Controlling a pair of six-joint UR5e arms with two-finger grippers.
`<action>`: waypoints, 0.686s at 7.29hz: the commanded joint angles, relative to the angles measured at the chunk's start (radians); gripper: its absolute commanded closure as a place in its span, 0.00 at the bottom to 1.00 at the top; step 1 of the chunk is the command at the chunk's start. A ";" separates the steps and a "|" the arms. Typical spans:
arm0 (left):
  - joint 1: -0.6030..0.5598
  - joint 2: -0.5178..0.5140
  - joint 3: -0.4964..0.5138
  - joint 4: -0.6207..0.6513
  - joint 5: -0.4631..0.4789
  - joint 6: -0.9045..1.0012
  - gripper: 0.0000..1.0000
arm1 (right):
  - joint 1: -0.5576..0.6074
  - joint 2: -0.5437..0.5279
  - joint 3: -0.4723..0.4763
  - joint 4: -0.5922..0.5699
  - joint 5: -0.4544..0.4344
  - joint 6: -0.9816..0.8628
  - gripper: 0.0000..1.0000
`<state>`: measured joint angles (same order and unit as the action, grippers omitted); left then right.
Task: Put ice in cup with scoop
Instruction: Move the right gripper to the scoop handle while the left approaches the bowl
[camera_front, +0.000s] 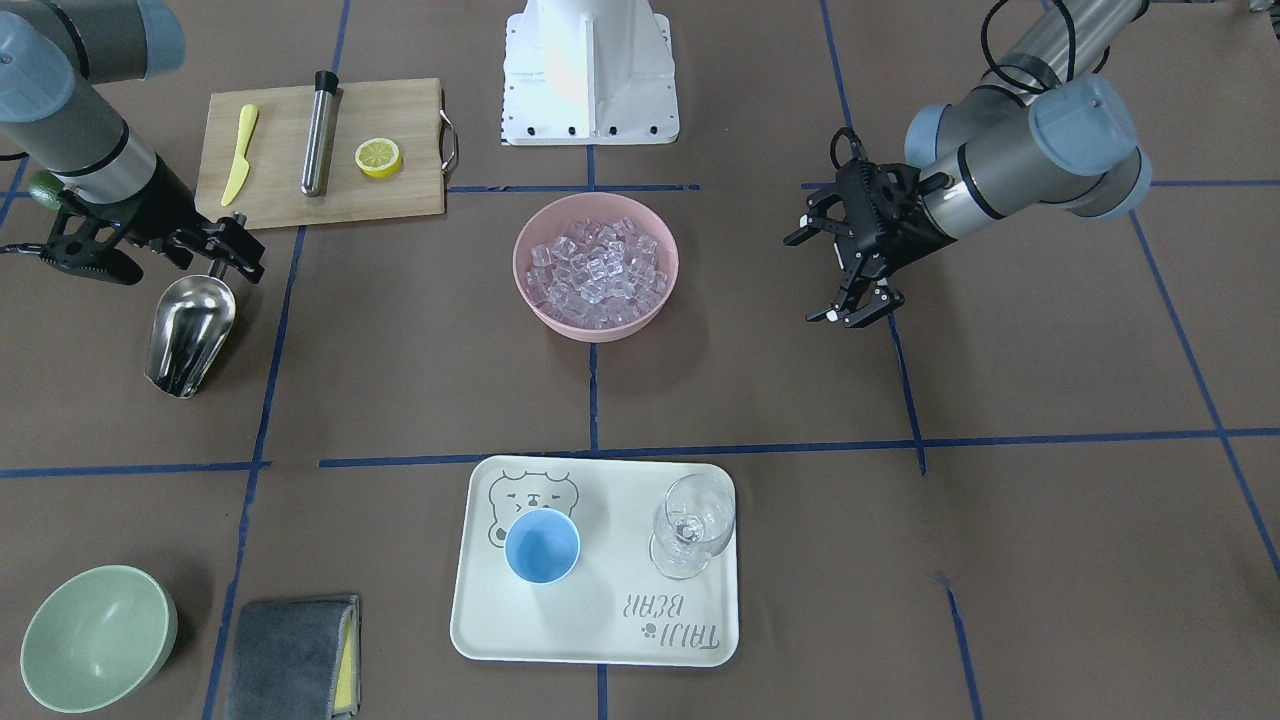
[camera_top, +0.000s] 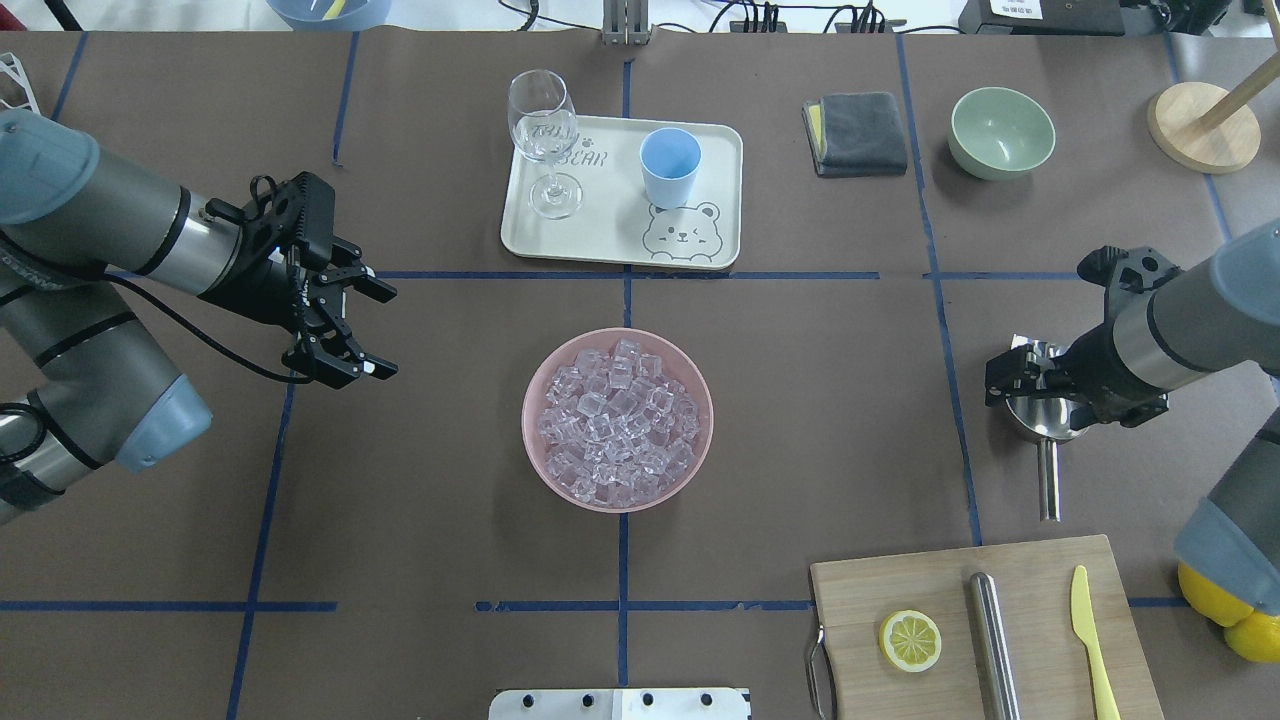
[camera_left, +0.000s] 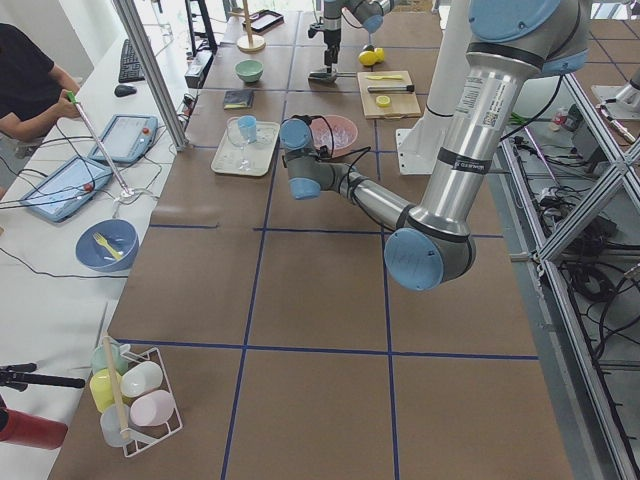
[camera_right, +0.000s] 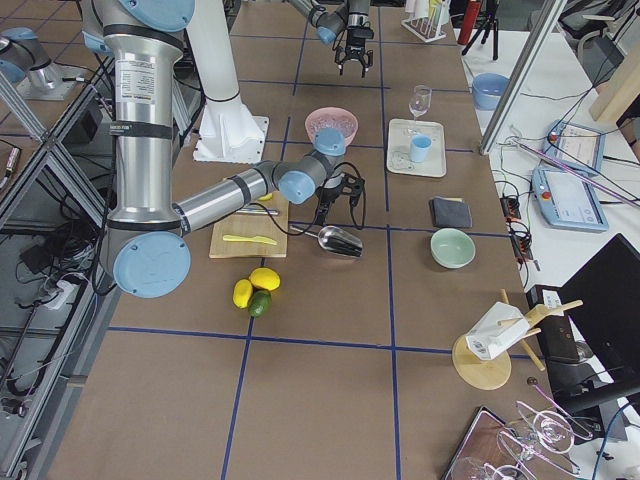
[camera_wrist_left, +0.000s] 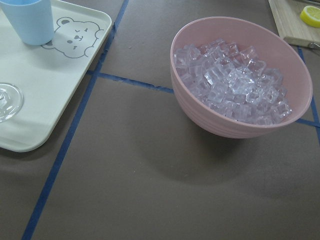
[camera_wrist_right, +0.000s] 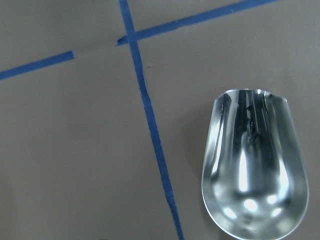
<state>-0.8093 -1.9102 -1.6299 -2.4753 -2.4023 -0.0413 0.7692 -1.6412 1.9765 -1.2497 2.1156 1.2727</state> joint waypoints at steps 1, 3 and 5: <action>0.035 -0.009 0.004 0.001 0.005 -0.015 0.00 | -0.040 -0.066 0.002 0.030 -0.016 0.004 0.00; 0.036 -0.009 0.008 0.004 0.006 -0.017 0.00 | -0.079 -0.071 -0.004 0.029 -0.028 0.002 0.00; 0.036 -0.009 0.016 0.004 0.008 -0.017 0.00 | -0.108 -0.060 -0.019 0.029 -0.029 -0.007 0.11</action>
<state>-0.7736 -1.9192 -1.6173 -2.4716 -2.3952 -0.0581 0.6766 -1.7066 1.9646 -1.2212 2.0880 1.2707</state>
